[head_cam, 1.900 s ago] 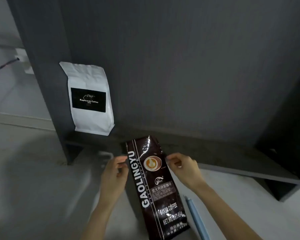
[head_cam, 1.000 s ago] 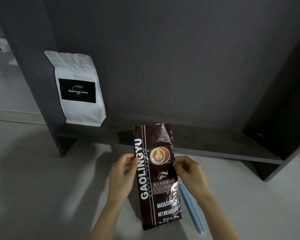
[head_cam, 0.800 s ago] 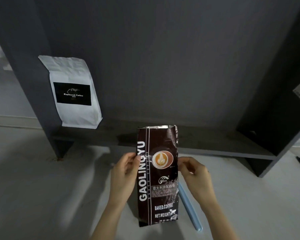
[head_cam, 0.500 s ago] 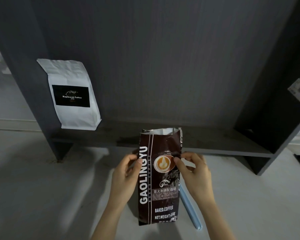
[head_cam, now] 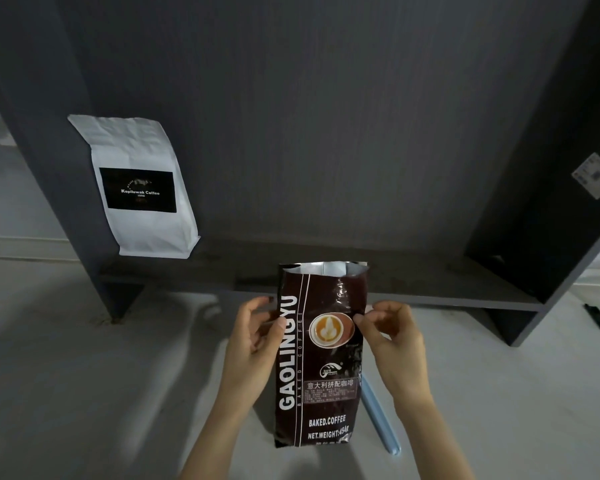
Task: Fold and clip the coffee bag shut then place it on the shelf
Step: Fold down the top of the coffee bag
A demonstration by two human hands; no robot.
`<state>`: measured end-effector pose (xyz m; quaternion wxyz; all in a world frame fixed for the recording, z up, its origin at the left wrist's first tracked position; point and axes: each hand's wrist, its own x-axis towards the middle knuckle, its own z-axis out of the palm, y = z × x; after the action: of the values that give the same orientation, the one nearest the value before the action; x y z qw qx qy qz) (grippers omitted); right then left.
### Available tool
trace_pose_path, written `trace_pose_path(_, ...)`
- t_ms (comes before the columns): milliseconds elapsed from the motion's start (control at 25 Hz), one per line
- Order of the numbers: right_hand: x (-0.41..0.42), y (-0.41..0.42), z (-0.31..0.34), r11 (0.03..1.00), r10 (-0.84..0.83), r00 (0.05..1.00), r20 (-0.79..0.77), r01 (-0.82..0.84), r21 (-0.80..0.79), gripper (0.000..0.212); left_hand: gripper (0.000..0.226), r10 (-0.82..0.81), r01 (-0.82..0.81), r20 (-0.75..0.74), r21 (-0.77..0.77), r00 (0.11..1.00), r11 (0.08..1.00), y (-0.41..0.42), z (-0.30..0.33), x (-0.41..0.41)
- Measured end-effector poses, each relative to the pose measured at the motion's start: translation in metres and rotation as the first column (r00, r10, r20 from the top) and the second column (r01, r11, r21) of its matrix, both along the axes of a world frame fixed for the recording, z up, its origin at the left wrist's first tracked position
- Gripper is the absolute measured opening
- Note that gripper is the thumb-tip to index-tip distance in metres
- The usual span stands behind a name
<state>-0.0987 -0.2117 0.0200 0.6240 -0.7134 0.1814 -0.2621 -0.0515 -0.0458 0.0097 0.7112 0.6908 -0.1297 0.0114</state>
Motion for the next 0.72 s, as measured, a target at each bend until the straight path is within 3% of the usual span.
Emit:
trace_pose_path(80,-0.0011,-0.0022,-0.0011,0.998,0.049,0.999,0.02,-0.049,0.045,0.019,0.035,-0.019,0.019,-0.006,0.001,1.0,1.0,0.0008,0.0002,0.0014)
trace_pose_path(320,-0.0032,-0.0065,-0.0053,0.987,0.126,0.991,0.048,-0.13,0.091,0.007,0.02,0.0,-0.002,0.032,0.042,0.999,0.999,-0.0024,0.0012,-0.0026)
trace_pose_path(520,-0.0039,-0.0068,-0.0065,0.989,0.111,0.991,0.069,-0.117,0.092,0.026,0.039,0.002,-0.003,0.01,0.031,1.0,1.0,-0.0022,0.0049,-0.0047)
trace_pose_path(720,-0.0059,-0.0053,-0.0018,0.982,0.163,0.985,0.059,-0.168,0.088,0.031,0.048,-0.002,0.002,-0.004,0.041,1.0,0.999,0.0002,0.0062,-0.0033)
